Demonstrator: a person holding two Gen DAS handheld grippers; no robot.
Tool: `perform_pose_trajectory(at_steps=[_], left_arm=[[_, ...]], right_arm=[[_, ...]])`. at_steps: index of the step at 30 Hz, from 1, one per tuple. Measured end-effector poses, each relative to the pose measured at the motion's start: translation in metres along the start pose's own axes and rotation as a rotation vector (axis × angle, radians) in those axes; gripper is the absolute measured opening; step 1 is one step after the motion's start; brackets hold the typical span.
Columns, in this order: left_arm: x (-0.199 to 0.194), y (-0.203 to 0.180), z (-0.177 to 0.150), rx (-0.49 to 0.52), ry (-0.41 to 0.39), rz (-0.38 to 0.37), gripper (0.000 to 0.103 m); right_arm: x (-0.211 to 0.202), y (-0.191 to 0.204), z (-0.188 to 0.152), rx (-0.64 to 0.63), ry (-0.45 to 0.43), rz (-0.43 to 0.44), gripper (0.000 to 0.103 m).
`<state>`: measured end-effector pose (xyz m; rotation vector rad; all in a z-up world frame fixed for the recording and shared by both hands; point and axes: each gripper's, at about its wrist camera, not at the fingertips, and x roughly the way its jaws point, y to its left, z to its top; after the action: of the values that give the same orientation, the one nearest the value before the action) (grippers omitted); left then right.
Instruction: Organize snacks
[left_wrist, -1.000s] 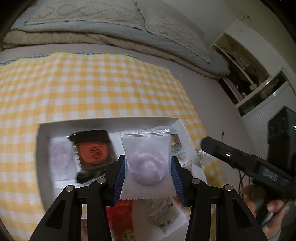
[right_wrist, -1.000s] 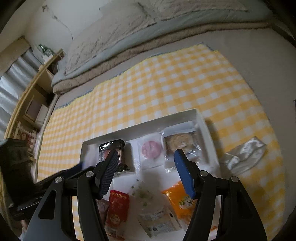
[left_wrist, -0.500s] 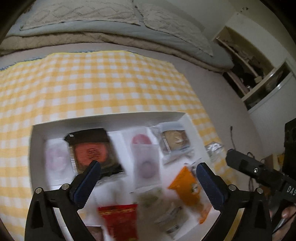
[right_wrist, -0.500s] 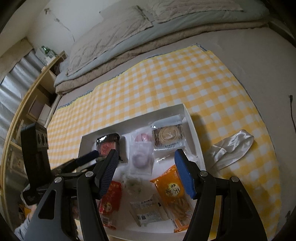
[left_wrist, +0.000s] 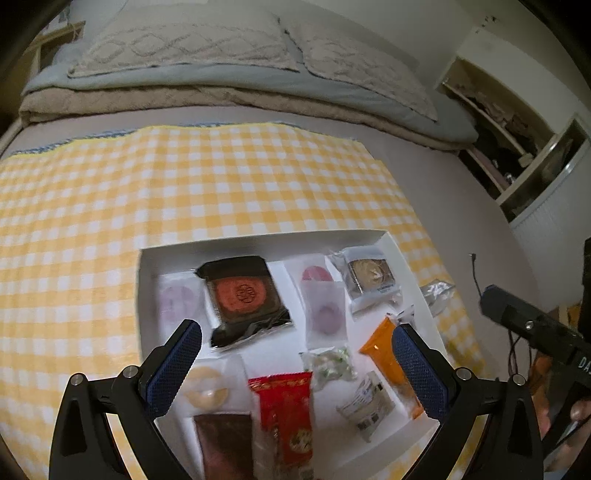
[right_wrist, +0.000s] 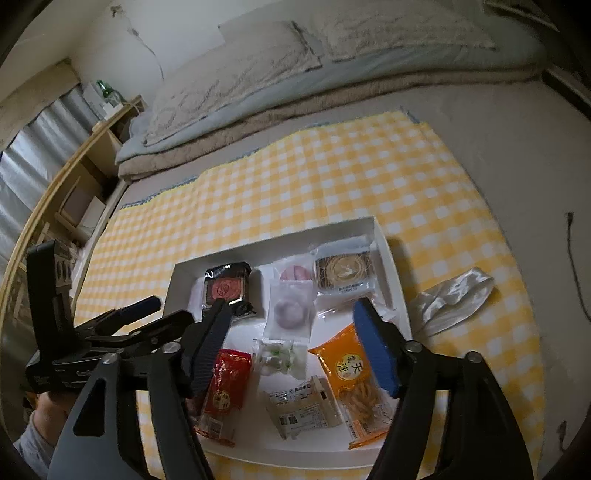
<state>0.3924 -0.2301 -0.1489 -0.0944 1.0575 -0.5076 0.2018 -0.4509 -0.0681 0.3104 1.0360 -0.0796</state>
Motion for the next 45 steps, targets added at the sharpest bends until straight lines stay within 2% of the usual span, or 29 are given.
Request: perform_pose_trajectory(at_steps=[5,10,15,24,30,35,41,45], left_arm=[[-0.039,0.004,-0.006,0.029,-0.03,0.034,0.103],[-0.076,0.005,-0.015,0.046,-0.053,0.084,0.103],[-0.113,0.0,-0.026,0.068,-0.065,0.177,0.103],[-0.201,-0.01,-0.056,0.084,-0.153,0.19,0.103],[-0.26,-0.017,-0.093,0.126,-0.237,0.209,0.103],[-0.294,-0.019,-0.143,0.161,-0.316,0.247,0.103],[-0.313,-0.007,-0.193,0.113,-0.355,0.224,0.103],[-0.312,-0.002,-0.215,0.125,-0.38,0.257,0.103]], right_arm=[[-0.02,0.01,-0.002,-0.036,-0.05,-0.054,0.103],[-0.034,0.023,-0.007,-0.076,-0.074,-0.111,0.103],[-0.047,0.039,-0.013,-0.109,-0.087,-0.136,0.103],[-0.092,0.075,-0.024,-0.156,-0.165,-0.154,0.103],[-0.124,0.096,-0.047,-0.196,-0.214,-0.164,0.103],[-0.148,0.104,-0.069,-0.217,-0.265,-0.166,0.103],[-0.155,0.103,-0.104,-0.219,-0.288,-0.187,0.103],[-0.157,0.108,-0.126,-0.252,-0.313,-0.217,0.103]])
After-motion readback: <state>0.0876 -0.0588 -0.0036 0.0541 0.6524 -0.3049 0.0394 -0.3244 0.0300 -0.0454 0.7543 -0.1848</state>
